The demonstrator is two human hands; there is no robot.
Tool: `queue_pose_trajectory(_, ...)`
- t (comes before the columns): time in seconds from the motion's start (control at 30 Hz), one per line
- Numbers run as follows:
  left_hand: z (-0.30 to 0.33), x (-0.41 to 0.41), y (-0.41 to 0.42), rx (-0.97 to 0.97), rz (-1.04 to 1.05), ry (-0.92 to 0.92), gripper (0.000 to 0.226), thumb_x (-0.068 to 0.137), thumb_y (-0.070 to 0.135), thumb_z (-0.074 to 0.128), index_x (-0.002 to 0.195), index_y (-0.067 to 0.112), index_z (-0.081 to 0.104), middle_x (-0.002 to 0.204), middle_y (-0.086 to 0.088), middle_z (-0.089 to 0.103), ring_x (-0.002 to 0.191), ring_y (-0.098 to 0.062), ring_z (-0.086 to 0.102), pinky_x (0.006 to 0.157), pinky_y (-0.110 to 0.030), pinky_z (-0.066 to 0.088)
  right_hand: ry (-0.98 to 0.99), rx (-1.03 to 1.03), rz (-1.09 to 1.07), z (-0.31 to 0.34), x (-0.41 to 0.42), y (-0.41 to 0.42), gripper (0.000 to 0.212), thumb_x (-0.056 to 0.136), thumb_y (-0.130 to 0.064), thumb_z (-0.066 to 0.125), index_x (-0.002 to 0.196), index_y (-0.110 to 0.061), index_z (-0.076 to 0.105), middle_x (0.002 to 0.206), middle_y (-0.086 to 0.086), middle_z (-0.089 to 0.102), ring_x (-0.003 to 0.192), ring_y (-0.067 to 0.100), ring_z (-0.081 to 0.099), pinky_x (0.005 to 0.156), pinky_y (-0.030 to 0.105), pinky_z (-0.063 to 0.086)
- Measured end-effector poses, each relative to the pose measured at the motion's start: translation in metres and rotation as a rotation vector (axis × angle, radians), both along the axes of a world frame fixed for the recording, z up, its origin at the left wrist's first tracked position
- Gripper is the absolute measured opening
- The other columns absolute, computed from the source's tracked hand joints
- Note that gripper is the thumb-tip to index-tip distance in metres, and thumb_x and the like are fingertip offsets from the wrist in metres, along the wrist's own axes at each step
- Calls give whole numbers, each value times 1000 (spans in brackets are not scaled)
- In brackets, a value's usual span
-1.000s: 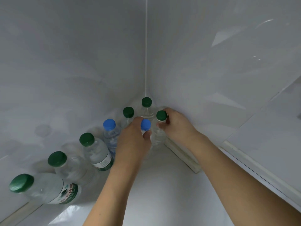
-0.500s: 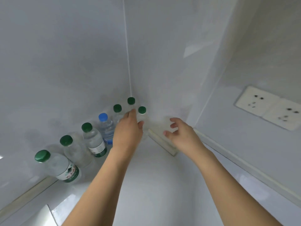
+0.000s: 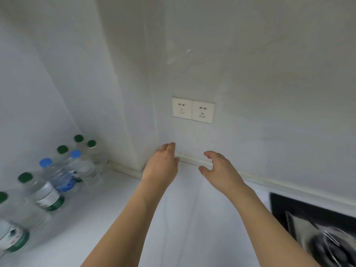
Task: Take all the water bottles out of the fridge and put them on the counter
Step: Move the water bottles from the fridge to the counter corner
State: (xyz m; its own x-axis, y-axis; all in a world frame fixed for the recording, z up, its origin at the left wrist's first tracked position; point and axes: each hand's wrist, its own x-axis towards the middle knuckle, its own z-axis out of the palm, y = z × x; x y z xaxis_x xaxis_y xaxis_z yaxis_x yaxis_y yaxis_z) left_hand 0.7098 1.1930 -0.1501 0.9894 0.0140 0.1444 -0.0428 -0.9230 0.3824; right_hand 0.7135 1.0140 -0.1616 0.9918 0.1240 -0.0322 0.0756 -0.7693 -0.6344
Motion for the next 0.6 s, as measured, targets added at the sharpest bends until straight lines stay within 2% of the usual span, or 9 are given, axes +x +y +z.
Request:
queue_pose_trajectory(0.17, 2, -2, -86, 37, -148, 14, 42, 99, 23, 46, 138, 9, 39, 134, -6, 50, 119, -26, 50, 92, -35, 42, 21, -38, -145, 2, -35, -86, 53, 95, -31, 55, 144, -19, 39, 143, -1, 44, 119, 16, 52, 96, 26, 39)
queue_pose_trajectory(0.3, 2, -15, -174, 80, -305, 19, 44, 100, 23, 44, 141, 11, 36, 138, -5, 47, 122, -24, 47, 95, -32, 39, 48, -18, -282, 2, -80, -165, 54, 95, -30, 55, 145, -16, 39, 143, 1, 44, 124, 18, 50, 102, 29, 39)
queue_pose_trajectory(0.5, 0, -71, -310, 105, -553, 10, 48, 101, 25, 43, 146, 13, 32, 145, -4, 43, 128, -23, 44, 101, -31, 36, 57, 16, -517, 3, -171, -282, 56, 95, -28, 55, 146, -18, 37, 149, -1, 40, 131, 18, 45, 107, 32, 39)
queue_pose_trajectory(0.6, 1, -105, -369, 109, -669, 3, 47, 100, 24, 43, 145, 12, 35, 144, -6, 44, 126, -24, 45, 100, -31, 37, 52, 0, -619, 5, -219, -332, 55, 94, -29, 56, 145, -18, 39, 146, 1, 43, 126, 20, 49, 102, 31, 41)
